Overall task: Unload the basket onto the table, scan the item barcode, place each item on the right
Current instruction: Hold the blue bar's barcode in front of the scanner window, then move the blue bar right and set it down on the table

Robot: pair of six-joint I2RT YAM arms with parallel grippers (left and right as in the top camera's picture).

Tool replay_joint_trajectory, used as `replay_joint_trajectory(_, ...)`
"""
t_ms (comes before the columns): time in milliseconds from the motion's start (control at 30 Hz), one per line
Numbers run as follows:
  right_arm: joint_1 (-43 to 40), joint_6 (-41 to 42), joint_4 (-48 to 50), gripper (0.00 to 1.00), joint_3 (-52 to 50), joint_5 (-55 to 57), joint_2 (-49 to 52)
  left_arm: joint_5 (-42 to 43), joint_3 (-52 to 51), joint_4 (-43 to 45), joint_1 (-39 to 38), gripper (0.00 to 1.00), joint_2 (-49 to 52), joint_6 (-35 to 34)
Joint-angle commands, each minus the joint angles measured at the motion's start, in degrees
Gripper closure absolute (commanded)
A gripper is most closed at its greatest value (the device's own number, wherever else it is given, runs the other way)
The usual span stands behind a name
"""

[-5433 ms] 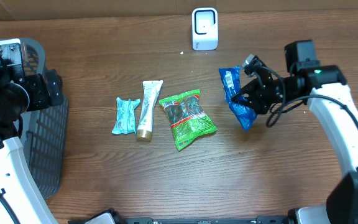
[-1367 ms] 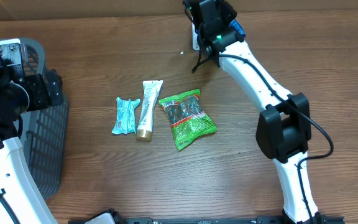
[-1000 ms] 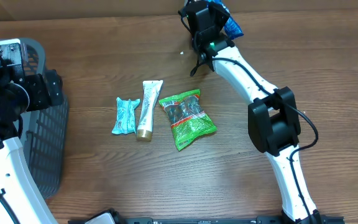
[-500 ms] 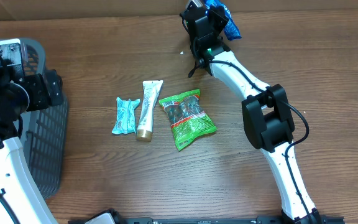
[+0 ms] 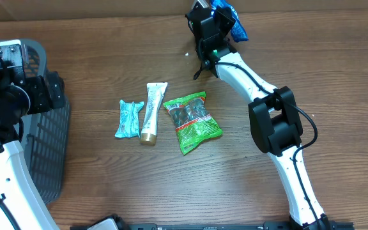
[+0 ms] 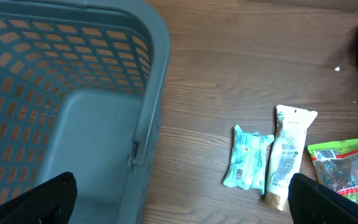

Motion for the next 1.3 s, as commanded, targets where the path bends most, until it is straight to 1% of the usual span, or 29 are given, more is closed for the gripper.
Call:
replay_joint_trajectory(0,0.0,0.3,-0.5,0.96,0.1,1.3,-0.6,0.4,0.8,0.0,0.2,0.0,0.3,1.0)
replay_joint_trajectory(167,0.1,3.1,-1.3,0.96,0.1,1.4,-1.3,0.4,0.8,0.0,0.2,0.0,0.3,1.0)
replay_joint_trajectory(333,0.3,4.0,-3.9,0.96,0.1,0.0,-3.8,0.4,0.8,0.0,0.2,0.0,0.3,1.0)
replay_joint_trajectory(700,0.2,17.7,-22.2,0.96,0.1,-13.2,-12.8,0.4,0.8,0.0,0.2,0.0,0.3,1.0)
replay_joint_trajectory(833,0.2,24.2,-31.7,0.96,0.1,-22.6,-18.9,0.4,0.8,0.0,0.2,0.0,0.3,1.0)
replay_joint_trajectory(900,-0.2,29.5,-37.7,0.96,0.1,-30.5,-22.5,0.4,0.8,0.0,0.2,0.0,0.3,1.0)
replay_joint_trajectory(967,-1.0,35.5,-44.2,0.96,0.1,-41.9,-26.0,0.4,0.8,0.0,0.2,0.0,0.3,1.0)
replay_joint_trajectory(1000,-1.7,38.4,-47.7,0.96,0.1,-49.4,-27.8,0.4,0.8,0.0,0.2,0.0,0.3,1.0)
replay_joint_trajectory(1100,-5.1,43.1,-58.6,0.96,0.1,-68.3,-32.3,0.4,0.8,0.0,0.2,0.0,0.3,1.0)
replay_joint_trajectory(1200,-8.7,44.3,-66.5,0.96,0.1,-74.2,-34.2,0.4,0.8,0.0,0.2,0.0,0.3,1.0)
replay_joint_trajectory(1267,-11.8,44.5,-71.9,0.96,0.1,-74.7,-34.9,0.4,0.8,0.0,0.2,0.0,0.3,1.0)
